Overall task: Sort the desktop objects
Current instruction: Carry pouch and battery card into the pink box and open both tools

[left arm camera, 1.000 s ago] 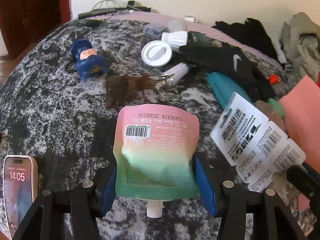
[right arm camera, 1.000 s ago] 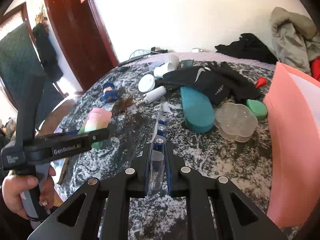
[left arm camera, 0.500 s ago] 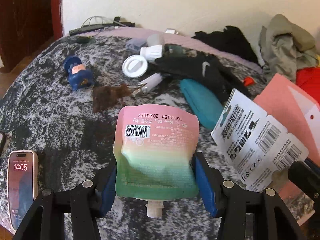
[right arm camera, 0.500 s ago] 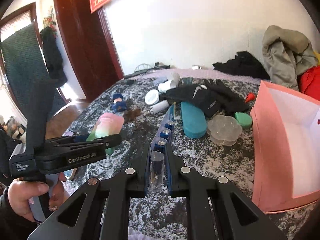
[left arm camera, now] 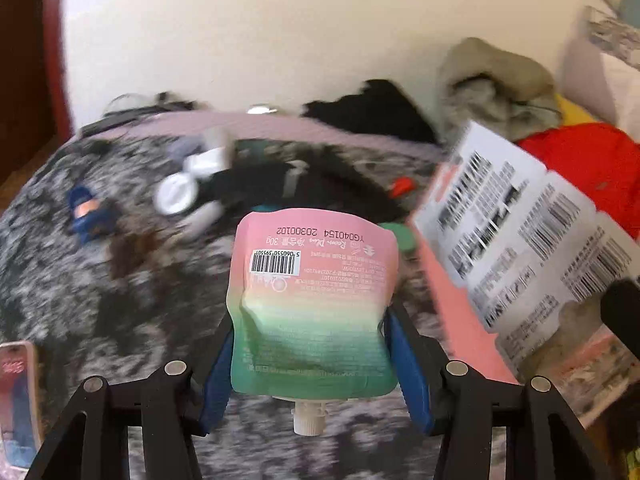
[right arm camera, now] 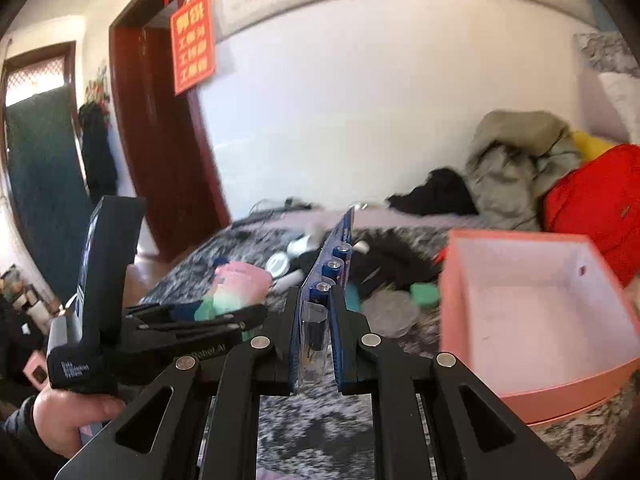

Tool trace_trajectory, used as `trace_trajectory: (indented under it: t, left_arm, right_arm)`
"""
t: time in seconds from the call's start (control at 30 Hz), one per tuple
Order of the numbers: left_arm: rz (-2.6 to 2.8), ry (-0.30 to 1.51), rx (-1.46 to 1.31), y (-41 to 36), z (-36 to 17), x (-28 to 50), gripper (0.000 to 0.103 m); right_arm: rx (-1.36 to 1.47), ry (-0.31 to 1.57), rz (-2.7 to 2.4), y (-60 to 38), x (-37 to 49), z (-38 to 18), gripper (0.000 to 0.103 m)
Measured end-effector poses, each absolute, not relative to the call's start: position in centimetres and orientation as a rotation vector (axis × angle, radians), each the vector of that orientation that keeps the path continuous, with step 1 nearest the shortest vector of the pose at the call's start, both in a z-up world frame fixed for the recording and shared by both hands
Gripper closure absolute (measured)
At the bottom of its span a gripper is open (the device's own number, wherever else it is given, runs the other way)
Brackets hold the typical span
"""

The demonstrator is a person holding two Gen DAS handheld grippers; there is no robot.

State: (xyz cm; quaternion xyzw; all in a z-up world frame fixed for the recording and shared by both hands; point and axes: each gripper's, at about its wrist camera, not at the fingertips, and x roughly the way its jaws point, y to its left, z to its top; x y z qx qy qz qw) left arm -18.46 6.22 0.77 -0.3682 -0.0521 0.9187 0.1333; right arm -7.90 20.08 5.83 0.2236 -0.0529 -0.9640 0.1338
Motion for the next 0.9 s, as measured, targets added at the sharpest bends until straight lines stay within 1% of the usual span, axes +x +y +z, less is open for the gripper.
trace_trajectory:
  t: [0.23,0.37,0.47,0.53,0.57,0.6,0.63,0.67,0.7,0.73,0.8,0.9]
  left_arm:
    - [2.543,-0.067,-0.991,15.1,2.4,-18.5,0.044]
    - [2.456,-0.025,-0.961,20.9,3.0,-19.5,0.044]
    - [2.394,0.013,-0.929,25.3,3.6,-20.9,0.044]
    - [2.309,0.075,-0.939,28.9,3.6,-22.5,0.041]
    - [2.275,0.076,-0.96,30.0,3.3,-23.2,0.038]
    - [2.263,0.071,-0.981,30.7,3.1,-23.7,0.038]
    - [2.268,0.07,-0.986,30.8,3.0,-23.9,0.037]
    - [2.276,0.068,-0.982,30.8,2.9,-24.0,0.037]
    - [2.287,0.068,-0.969,30.5,2.9,-23.9,0.035]
    - [2.307,0.072,-0.957,30.0,3.0,-23.7,0.034]
    - [2.351,0.085,-0.947,28.7,3.0,-23.3,0.032]
    - [2.397,0.069,-0.972,26.3,2.7,-23.1,0.032]
  right_arm:
    - [0.548,-0.15,-3.008,26.7,-5.1,7.6,0.089]
    - [0.554,-0.173,-3.132,31.5,-4.9,7.8,0.089]
    - [0.591,-0.198,-3.215,35.6,-6.4,7.8,0.089]
    - [0.625,-0.241,-3.24,38.4,-7.9,7.7,0.089]
    - [0.642,-0.26,-3.253,39.8,-8.7,7.6,0.088]
    - [0.658,-0.269,-3.271,40.7,-9.4,7.3,0.079]
    - [0.674,-0.32,-3.294,41.9,-9.7,7.0,0.069]
    - [0.691,-0.373,-3.317,43.1,-9.9,6.7,0.034]
    - [0.701,-0.431,-3.332,44.2,-10.1,6.4,0.009]
    - [0.678,-0.51,-3.306,45.0,-9.8,6.1,0.008]
    - [0.665,-0.579,-3.275,46.0,-9.3,5.8,0.008]
    - [0.673,-0.584,-3.285,45.9,-9.2,5.6,0.008]
